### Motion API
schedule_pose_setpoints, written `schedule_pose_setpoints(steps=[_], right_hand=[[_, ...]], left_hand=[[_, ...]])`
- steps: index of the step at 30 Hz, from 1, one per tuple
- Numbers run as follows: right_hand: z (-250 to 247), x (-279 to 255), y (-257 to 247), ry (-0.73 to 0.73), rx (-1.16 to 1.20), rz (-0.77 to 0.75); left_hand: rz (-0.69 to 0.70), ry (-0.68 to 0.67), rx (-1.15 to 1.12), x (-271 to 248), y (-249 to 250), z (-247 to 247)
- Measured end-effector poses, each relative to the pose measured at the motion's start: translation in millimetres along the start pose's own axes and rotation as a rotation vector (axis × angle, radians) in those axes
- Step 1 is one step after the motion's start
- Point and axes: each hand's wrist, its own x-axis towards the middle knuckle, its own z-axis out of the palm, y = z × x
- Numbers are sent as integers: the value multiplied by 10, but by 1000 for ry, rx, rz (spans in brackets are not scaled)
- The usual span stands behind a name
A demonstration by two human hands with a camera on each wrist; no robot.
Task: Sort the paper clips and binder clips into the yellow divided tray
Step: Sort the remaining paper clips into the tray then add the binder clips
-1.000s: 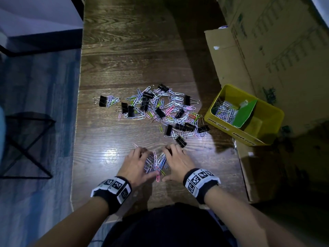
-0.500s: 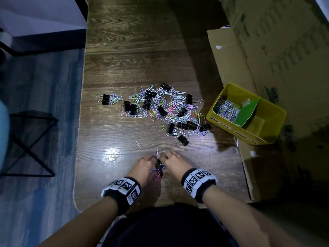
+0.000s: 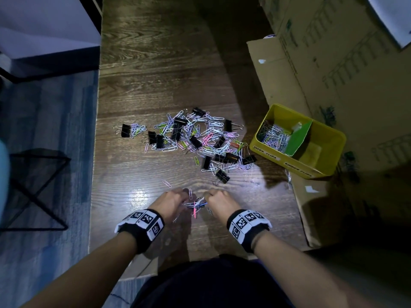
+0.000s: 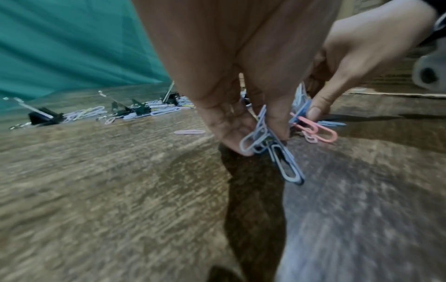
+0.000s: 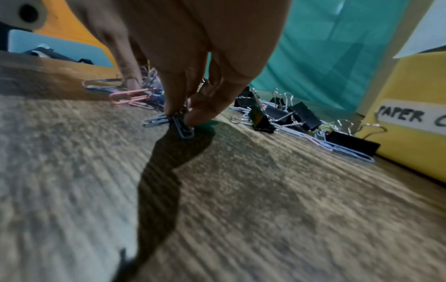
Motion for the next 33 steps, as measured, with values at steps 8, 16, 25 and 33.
schedule_pose_setpoints(steps=[8, 16, 25, 33], right_hand=[[-129, -78, 248, 82, 379, 81], [-523, -359, 509, 272, 581, 60], [-1182, -757, 929, 857, 875, 113], [-1578, -655, 1440, 999, 1041, 196]], left_hand=[[-326, -15, -582, 170, -140, -154], [-201, -67, -832, 390, 163, -824], [162, -41, -747, 1278, 1413, -1651], [71, -34, -394, 2213, 1987, -1186]])
